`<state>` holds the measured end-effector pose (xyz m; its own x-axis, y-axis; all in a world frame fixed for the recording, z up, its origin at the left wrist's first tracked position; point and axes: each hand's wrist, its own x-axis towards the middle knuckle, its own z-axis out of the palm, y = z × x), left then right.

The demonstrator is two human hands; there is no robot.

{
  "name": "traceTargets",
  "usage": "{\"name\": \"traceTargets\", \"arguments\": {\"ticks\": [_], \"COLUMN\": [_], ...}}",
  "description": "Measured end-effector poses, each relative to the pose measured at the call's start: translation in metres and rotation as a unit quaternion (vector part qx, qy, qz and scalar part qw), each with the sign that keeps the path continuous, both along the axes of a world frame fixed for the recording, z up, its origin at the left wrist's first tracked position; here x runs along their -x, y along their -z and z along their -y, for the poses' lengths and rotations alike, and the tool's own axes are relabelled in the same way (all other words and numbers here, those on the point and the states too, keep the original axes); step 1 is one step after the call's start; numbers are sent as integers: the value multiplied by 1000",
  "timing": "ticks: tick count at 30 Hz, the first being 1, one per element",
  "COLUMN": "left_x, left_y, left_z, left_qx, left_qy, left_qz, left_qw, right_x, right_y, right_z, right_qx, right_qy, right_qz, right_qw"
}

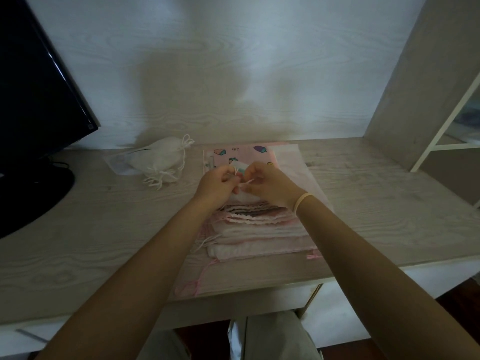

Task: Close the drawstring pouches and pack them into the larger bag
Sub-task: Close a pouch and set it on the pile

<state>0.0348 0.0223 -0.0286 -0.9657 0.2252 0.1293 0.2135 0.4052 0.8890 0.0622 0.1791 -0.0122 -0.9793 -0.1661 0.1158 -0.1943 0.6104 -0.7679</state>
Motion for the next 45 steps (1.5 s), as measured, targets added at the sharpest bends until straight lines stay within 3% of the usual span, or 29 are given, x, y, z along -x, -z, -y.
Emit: {"name": "traceTargets", "arguments": {"ticks": [12, 21, 26, 37, 45], "left_x": [-6, 2, 2, -4, -7], "left_y": [-5, -9, -9, -3, -1], "left_z": [6, 10, 13, 7, 9], "left_qx": [73, 25, 52, 62, 113], "left_qy": [-5, -54, -1, -47, -44], "left_qz": [-48, -3, 31, -52, -104], "left_qw": [996, 998, 998, 996, 987], "right_x": [3, 1, 3, 7, 6], "right_y": [4, 9, 10, 7, 4], "right_z": [16, 21, 21, 29, 25], "right_qx": [-30, -73, -102, -222, -164], "right_qy": [63, 88, 99, 91, 72], "right_qz": [-51, -101, -122, -106, -70], "right_qw": [996, 988, 982, 965, 981]}}
